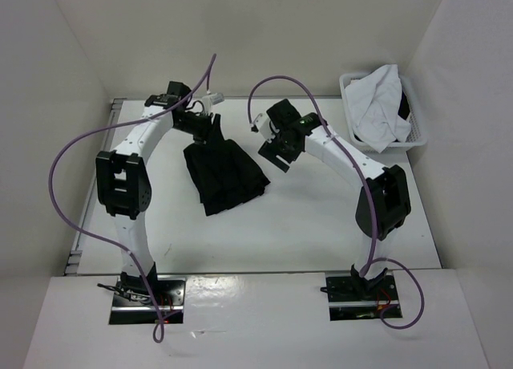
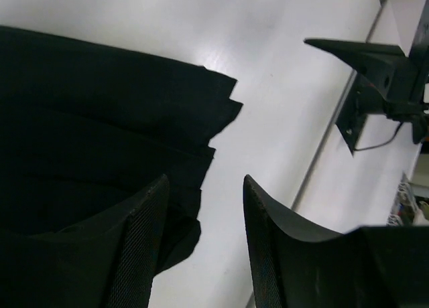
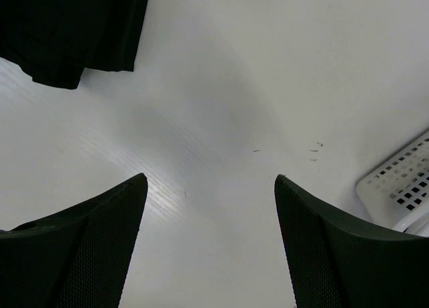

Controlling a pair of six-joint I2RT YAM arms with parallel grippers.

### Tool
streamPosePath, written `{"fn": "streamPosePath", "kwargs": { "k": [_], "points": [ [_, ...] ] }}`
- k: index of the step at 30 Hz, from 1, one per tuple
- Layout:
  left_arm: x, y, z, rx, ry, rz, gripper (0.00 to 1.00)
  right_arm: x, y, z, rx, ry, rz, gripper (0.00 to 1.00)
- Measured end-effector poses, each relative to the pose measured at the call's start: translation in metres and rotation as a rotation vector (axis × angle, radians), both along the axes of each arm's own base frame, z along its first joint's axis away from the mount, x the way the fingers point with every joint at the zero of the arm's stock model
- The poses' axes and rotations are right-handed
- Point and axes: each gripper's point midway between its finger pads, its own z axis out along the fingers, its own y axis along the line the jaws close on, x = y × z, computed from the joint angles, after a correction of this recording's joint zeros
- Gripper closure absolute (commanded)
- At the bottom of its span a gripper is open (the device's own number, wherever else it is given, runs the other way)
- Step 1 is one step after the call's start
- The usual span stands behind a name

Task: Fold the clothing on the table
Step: Fold the skirt

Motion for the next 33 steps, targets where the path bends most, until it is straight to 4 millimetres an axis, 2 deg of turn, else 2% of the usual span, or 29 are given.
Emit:
{"fn": "streamPosePath", "kwargs": {
  "k": [3,7,12,16,23,28,30,33],
  "points": [
    [-0.01,0.0,-0.009,0.003,0.037,-0.014,0.44,0.0,-0.002,-0.001,-0.009,-0.005,-0.006,0.19],
    [-0.028,0.01,-0.034,0.036,0.121,-0.016,0.47,0.002,-0.003,0.0,-0.012,-0.015,-0.01,0.19],
    [-0.06,0.032,-0.082,0.133,0.264,0.022,0.5,0.004,-0.003,0.001,-0.012,-0.024,-0.013,0.19],
    [-0.077,0.051,-0.1,0.187,0.333,0.055,0.51,0.006,-0.002,0.002,-0.007,-0.03,-0.012,0.19],
    [-0.091,0.076,-0.079,0.244,0.257,0.098,0.51,0.006,0.0,0.002,-0.001,-0.033,-0.011,0.19],
    [-0.106,0.091,-0.082,0.265,0.295,0.103,0.53,0.006,-0.001,0.001,-0.003,-0.033,-0.012,0.19],
    [-0.105,0.099,-0.076,0.264,0.305,0.122,0.53,0.006,-0.002,-0.001,-0.008,-0.035,-0.014,0.19],
    [-0.087,0.11,-0.058,0.258,0.251,0.163,0.52,0.006,-0.004,-0.002,-0.017,-0.038,-0.019,0.18]
  ]
}}
